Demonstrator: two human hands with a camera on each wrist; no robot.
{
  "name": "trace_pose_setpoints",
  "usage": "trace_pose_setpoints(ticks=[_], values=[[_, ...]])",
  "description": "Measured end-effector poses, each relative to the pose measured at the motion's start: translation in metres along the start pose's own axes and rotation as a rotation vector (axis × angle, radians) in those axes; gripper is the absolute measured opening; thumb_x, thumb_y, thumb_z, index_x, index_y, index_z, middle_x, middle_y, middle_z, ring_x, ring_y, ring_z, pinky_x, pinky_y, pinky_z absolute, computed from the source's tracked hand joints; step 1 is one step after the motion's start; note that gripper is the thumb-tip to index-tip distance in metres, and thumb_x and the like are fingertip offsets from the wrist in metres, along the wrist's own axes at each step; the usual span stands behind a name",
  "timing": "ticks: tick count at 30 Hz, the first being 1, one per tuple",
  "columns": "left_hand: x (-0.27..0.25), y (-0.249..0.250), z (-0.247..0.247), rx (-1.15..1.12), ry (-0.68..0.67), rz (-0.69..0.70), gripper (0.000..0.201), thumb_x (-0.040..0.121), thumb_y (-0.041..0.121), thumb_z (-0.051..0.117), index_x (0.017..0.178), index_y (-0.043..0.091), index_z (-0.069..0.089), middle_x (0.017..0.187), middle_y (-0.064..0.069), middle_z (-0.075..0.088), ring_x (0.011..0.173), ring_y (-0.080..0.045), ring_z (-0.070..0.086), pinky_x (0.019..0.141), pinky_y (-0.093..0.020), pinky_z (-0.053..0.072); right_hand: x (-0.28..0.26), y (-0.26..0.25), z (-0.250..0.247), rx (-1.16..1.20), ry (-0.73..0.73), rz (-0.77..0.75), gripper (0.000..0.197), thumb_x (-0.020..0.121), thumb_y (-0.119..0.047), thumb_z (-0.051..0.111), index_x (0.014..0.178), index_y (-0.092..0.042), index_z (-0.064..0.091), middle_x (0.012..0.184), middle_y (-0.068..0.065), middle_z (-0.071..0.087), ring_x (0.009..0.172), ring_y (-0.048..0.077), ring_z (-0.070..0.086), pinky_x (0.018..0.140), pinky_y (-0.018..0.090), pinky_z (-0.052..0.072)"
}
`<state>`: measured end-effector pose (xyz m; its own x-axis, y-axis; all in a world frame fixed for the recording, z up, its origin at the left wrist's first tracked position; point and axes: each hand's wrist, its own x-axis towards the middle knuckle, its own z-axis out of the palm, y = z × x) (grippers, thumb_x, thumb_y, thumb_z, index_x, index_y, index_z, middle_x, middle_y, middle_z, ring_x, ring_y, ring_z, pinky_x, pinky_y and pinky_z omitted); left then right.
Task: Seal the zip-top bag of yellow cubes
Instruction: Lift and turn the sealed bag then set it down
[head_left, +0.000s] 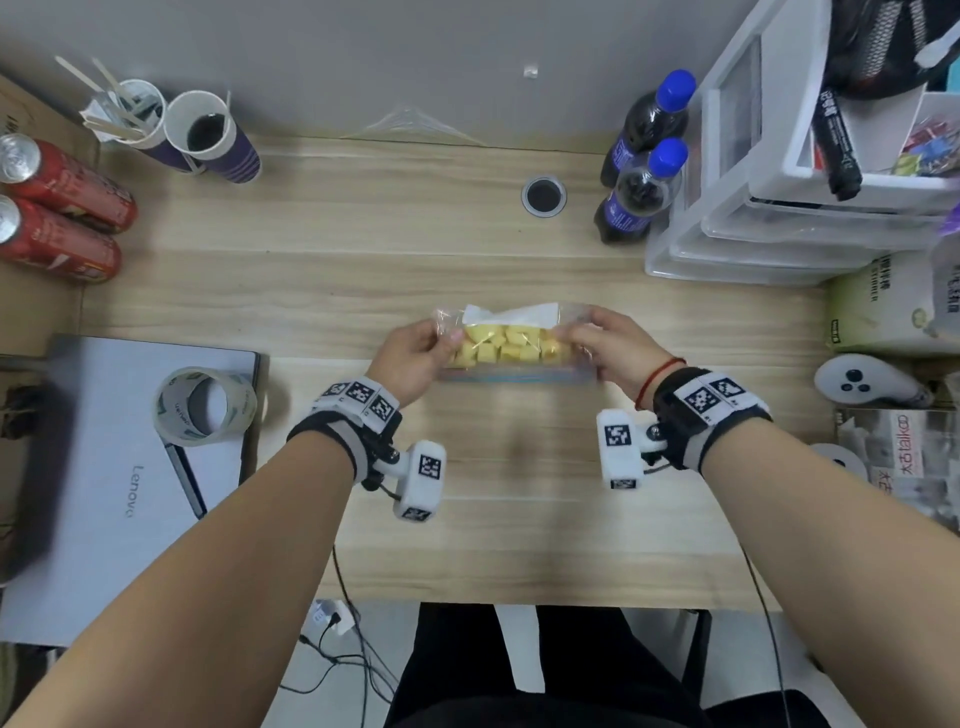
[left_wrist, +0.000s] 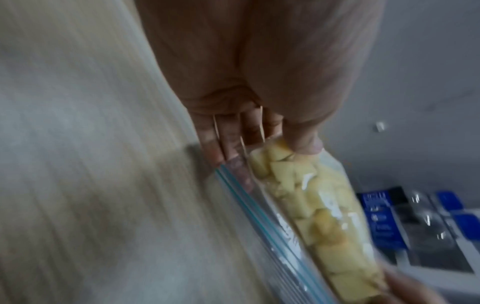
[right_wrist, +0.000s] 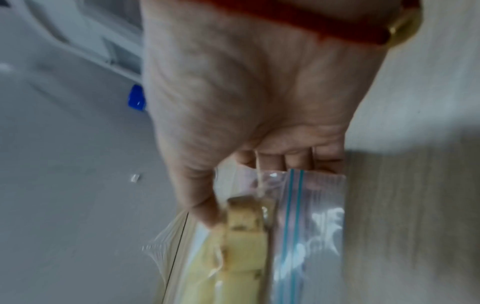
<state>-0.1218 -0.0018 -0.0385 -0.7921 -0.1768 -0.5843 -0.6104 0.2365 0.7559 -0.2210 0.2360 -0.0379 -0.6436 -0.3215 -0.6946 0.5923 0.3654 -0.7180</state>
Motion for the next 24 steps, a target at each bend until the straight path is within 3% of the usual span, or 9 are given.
trace_pose_setpoints(ticks=[3,6,8,11,14,16,19,22,24], values=[[0.01,-0.009,0.008,-0.106,0.053,-0.111,0.02,0.088,0.041,0.064,0.087,0.021,0.065,0.086,0.004,0.067,0.082,-0.018,0.061,0.076,-0.034,0.048,0.009,0.003,0.005,0.047,0.045,0.132,0.013,0.084,-0.023,0.07,0.088,-0.017,0.06,0.083,0.002,0.062,0.07,0.017,0.061,0.069,0.035,0.053],[0.016,-0.021,0.017,-0.156,0.097,-0.204,0.039,0.08,0.031,0.076,0.108,0.006,0.064,0.105,-0.012,0.069,0.091,-0.019,0.062,0.088,-0.041,0.051,0.016,0.014,0.006,0.007,0.089,0.138,0.013,0.083,-0.027,0.073,0.085,-0.02,0.062,0.087,0.001,0.065,0.077,0.018,0.064,0.083,0.043,0.057],[0.016,-0.025,0.019,-0.191,0.129,-0.202,0.042,0.072,0.031,0.081,0.105,0.009,0.068,0.106,-0.012,0.072,0.096,-0.021,0.067,0.095,-0.043,0.052,0.017,0.022,0.003,-0.051,0.127,0.072,0.019,0.081,-0.031,0.075,0.091,-0.019,0.064,0.09,-0.002,0.065,0.082,0.014,0.064,0.077,0.037,0.058],[0.012,-0.029,0.02,-0.206,0.19,-0.22,0.048,0.062,0.036,0.084,0.103,0.016,0.07,0.101,-0.008,0.073,0.096,-0.022,0.07,0.091,-0.046,0.055,0.013,0.032,-0.001,-0.105,0.115,0.04,0.035,0.073,-0.037,0.081,0.099,-0.021,0.065,0.098,0.002,0.069,0.085,0.014,0.065,0.066,0.024,0.049],[0.007,-0.03,0.018,-0.095,0.235,-0.154,0.043,0.068,0.025,0.085,0.107,0.018,0.07,0.101,0.0,0.072,0.098,-0.015,0.068,0.094,-0.04,0.053,0.007,0.032,0.001,-0.153,0.131,0.034,0.044,0.071,-0.044,0.081,0.103,-0.017,0.067,0.093,0.002,0.07,0.074,0.011,0.063,0.055,0.02,0.05],[0.006,-0.025,0.018,-0.001,0.242,-0.087,0.039,0.07,0.021,0.084,0.106,0.018,0.07,0.101,0.002,0.072,0.099,-0.012,0.065,0.096,-0.033,0.05,0.008,0.03,0.003,-0.217,0.195,-0.003,0.042,0.073,-0.039,0.081,0.104,-0.013,0.068,0.085,-0.002,0.068,0.071,0.009,0.064,0.061,0.022,0.055],[0.005,-0.019,0.018,0.108,0.286,-0.049,0.043,0.07,0.02,0.084,0.109,0.021,0.065,0.099,0.005,0.067,0.094,-0.009,0.06,0.085,-0.022,0.044,0.009,0.031,0.003,-0.243,0.251,-0.051,0.032,0.071,-0.025,0.084,0.098,-0.013,0.071,0.08,-0.001,0.068,0.069,0.012,0.067,0.071,0.025,0.058],[0.002,-0.028,0.016,0.196,0.325,-0.059,0.05,0.069,0.02,0.085,0.114,0.022,0.063,0.097,0.005,0.062,0.083,-0.006,0.057,0.068,-0.009,0.038,0.005,0.037,-0.002,-0.36,0.259,-0.077,0.028,0.07,-0.019,0.085,0.094,-0.015,0.072,0.082,0.001,0.071,0.074,0.01,0.065,0.076,0.02,0.054],[-0.001,-0.033,0.014,0.257,0.347,-0.068,0.048,0.069,0.022,0.085,0.111,0.02,0.061,0.089,0.007,0.057,0.083,-0.01,0.057,0.065,-0.011,0.037,0.001,0.042,-0.005,-0.493,0.305,-0.084,0.022,0.07,-0.016,0.082,0.089,-0.016,0.072,0.081,0.0,0.072,0.073,0.01,0.065,0.077,0.021,0.054]])
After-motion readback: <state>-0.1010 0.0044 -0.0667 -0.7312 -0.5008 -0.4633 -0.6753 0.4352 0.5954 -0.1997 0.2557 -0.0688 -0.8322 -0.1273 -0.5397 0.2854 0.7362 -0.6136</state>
